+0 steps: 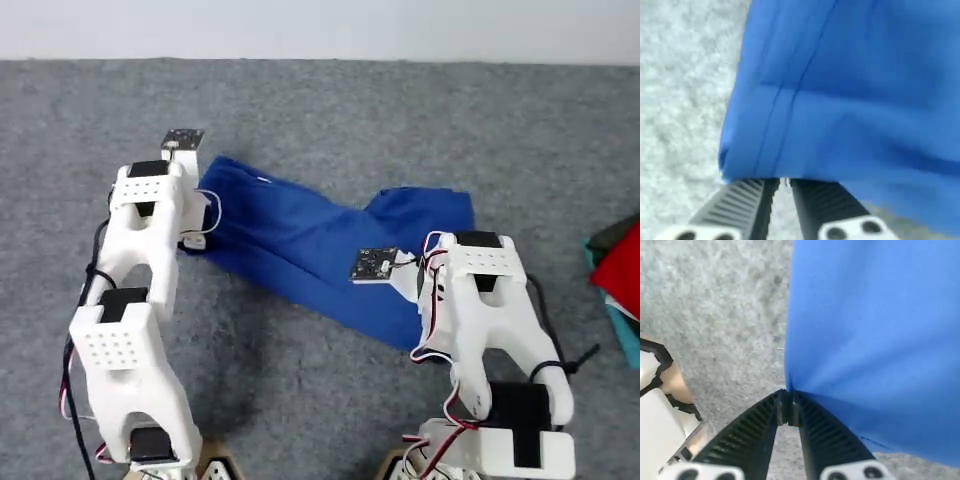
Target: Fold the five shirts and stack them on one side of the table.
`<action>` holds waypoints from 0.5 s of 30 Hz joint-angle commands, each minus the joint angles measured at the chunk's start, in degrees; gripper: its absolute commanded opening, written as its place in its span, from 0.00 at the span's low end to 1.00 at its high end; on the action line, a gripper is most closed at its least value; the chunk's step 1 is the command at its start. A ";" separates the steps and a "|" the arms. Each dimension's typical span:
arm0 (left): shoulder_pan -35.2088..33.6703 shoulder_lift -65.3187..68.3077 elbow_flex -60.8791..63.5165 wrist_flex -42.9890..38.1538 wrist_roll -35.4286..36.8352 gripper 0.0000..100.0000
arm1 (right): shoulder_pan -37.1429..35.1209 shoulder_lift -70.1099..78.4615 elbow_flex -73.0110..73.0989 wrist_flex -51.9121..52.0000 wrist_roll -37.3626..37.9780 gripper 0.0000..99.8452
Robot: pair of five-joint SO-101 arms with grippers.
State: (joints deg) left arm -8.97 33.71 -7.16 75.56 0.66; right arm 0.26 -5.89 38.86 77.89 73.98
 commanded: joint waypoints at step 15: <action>-6.24 -1.58 -2.07 19.08 -6.95 0.01 | 6.46 -0.66 -3.25 18.51 11.78 0.01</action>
State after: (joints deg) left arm -13.27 33.89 -7.16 90.51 -5.32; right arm 5.19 -5.80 38.86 94.95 85.05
